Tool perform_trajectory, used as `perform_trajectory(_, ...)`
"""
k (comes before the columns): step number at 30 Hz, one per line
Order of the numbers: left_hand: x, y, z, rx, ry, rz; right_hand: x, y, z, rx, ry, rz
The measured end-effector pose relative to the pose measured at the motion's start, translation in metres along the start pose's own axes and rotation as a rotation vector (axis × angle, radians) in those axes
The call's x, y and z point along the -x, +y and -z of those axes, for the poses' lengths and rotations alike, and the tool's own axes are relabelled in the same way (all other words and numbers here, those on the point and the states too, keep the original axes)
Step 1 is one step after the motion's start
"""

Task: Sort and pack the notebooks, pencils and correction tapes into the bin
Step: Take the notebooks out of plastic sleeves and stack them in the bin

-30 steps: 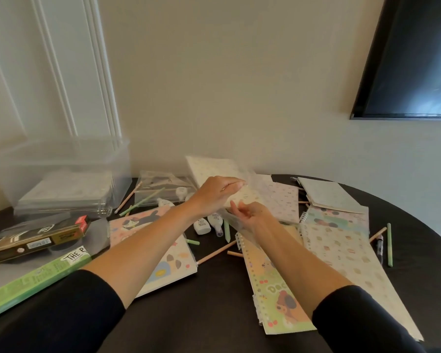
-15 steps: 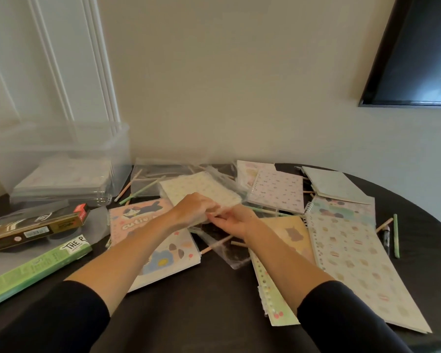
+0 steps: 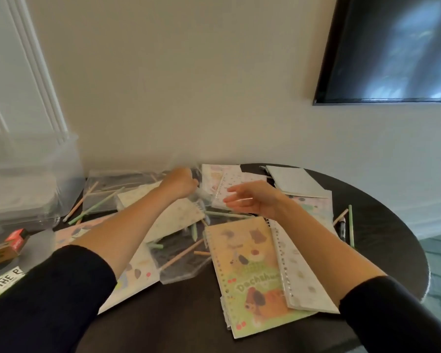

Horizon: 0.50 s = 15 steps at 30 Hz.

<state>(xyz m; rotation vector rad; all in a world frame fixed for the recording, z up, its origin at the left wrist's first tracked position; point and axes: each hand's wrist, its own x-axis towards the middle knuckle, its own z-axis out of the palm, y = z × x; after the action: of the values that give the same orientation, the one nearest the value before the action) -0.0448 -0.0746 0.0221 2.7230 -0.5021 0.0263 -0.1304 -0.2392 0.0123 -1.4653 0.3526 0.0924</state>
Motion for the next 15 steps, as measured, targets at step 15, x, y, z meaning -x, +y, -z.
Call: perform_trajectory(15, -0.069, 0.046, -0.066, -0.055, -0.295, 0.091, -0.101, 0.023, 0.063, 0.591, 0.295, -0.056)
